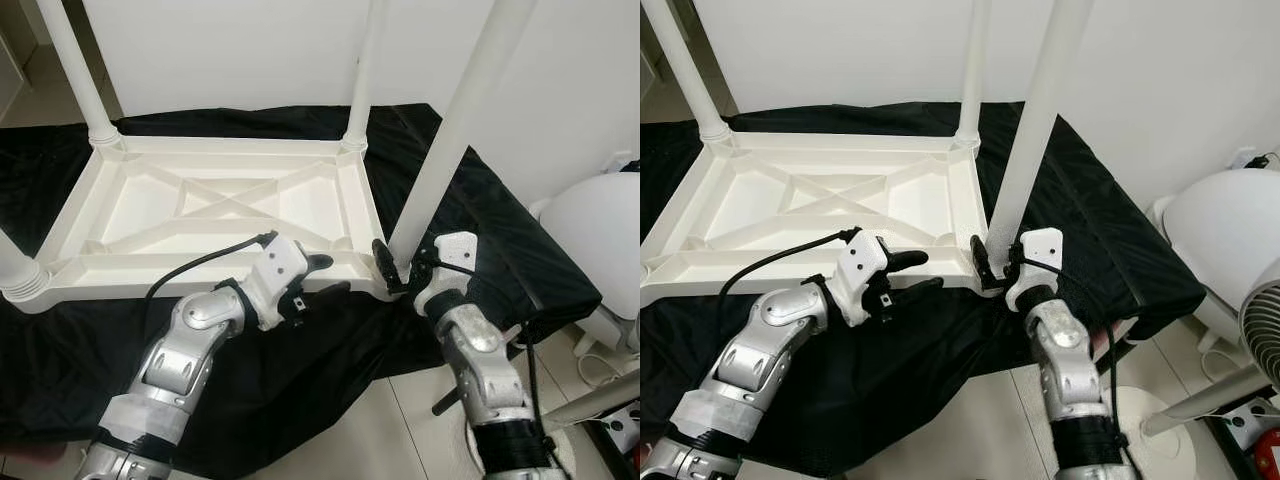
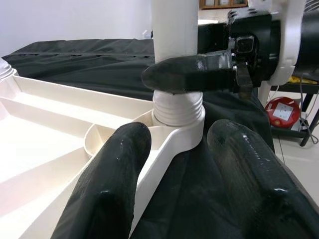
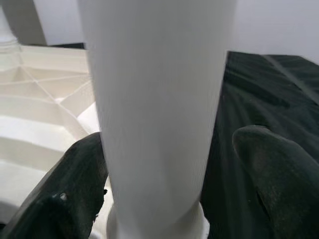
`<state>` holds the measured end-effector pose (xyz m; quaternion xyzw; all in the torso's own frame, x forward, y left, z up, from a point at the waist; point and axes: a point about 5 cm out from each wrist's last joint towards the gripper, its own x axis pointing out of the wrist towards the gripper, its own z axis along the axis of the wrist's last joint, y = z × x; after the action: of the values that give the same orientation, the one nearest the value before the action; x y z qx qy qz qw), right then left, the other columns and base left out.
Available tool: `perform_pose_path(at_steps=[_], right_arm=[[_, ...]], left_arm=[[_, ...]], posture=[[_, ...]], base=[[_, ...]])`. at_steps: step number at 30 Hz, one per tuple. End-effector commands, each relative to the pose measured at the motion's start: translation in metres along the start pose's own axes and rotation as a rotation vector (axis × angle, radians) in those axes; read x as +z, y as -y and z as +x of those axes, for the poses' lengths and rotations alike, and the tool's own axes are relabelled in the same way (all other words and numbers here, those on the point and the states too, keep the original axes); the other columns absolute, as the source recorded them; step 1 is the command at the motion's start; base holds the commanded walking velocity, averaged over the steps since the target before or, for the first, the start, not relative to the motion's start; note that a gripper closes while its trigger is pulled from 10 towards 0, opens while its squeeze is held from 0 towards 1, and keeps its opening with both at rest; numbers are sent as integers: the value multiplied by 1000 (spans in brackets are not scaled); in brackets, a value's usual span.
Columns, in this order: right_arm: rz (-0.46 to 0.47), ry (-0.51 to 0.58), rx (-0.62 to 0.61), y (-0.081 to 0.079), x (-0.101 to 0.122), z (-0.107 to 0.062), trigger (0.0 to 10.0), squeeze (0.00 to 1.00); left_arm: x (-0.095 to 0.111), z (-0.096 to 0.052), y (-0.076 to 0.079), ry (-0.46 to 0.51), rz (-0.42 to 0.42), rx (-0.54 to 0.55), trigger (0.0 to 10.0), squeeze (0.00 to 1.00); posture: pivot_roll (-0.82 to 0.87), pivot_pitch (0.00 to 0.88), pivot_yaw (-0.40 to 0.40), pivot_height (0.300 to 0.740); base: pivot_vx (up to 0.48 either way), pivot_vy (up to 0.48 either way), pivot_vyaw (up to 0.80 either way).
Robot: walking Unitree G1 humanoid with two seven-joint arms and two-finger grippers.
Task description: Building children table
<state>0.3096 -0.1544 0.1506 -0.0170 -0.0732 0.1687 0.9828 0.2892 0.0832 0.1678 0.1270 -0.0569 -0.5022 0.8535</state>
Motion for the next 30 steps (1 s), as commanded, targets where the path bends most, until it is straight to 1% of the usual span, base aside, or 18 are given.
perform_pose_path(at_steps=[1,3,4,5,7,8,9,11,12,13,15,16,20,24,25,28,29,30], right_arm=[[17,-16,16,-1,-4,0,10000,0],[-21,-41,129,4,-4,8,10000,0],[-21,-41,129,4,-4,8,10000,0],[-36,-54,182,5,-5,11,10000,0],[-36,-54,182,5,-5,11,10000,0],[-78,-83,259,7,-7,17,10000,0],[-78,-83,259,7,-7,17,10000,0],[-111,-98,288,6,-10,19,10000,0],[-102,-98,298,6,-10,19,4275,0],[-92,-97,306,6,-10,19,2941,0],[-89,-95,313,5,-9,19,2941,0],[-91,-98,324,6,-10,19,0,0],[-93,-104,340,7,-11,19,0,0],[-93,-111,380,10,-13,19,0,0],[-88,-114,372,11,-14,19,8431,0],[-84,-115,366,11,-14,19,8431,0],[-77,-114,359,10,-14,19,10000,0],[-77,-114,359,10,-14,19,10000,0]], left_arm=[[3,2,-1,4,0,22,10000,0],[4,5,-1,10,3,11,10000,0],[4,5,-1,10,3,11,10000,0],[5,7,0,13,5,6,10000,0],[5,7,0,13,5,6,10000,0],[7,9,-1,19,9,4,10000,0],[7,9,-1,19,9,4,10000,0],[7,10,-1,22,12,9,10000,0],[7,10,-1,22,14,13,10000,0],[7,10,-2,23,15,16,10000,0],[7,10,-2,24,16,19,10000,0],[7,10,-2,26,14,24,10000,0],[8,11,-2,30,11,29,10000,0],[7,12,0,33,7,32,10000,0],[7,12,0,33,6,33,10000,0],[7,12,0,33,6,33,10000,0],[7,12,0,33,5,34,10000,0],[7,12,0,33,5,34,10000,0]], posture=[[23,57,-25,740],[20,53,-19,740],[20,53,-19,740],[21,52,-19,740],[21,52,-19,740],[23,44,-21,740],[23,44,-21,740],[27,39,-29,740],[30,39,-35,740],[30,39,-35,740],[30,39,-35,740],[31,38,-40,740],[32,37,-44,740],[31,36,-48,740],[31,41,-49,740],[31,41,-49,740],[32,45,-51,740],[32,45,-51,740]], base=[[0,0,0],[0,0,0],[0,0,0],[0,0,0],[0,0,0],[0,0,0],[0,0,0],[0,0,0],[0,0,0],[0,0,0],[0,0,0],[0,0,0],[0,0,0],[0,0,0],[0,0,0],[0,0,0],[0,0,0],[0,0,0]])
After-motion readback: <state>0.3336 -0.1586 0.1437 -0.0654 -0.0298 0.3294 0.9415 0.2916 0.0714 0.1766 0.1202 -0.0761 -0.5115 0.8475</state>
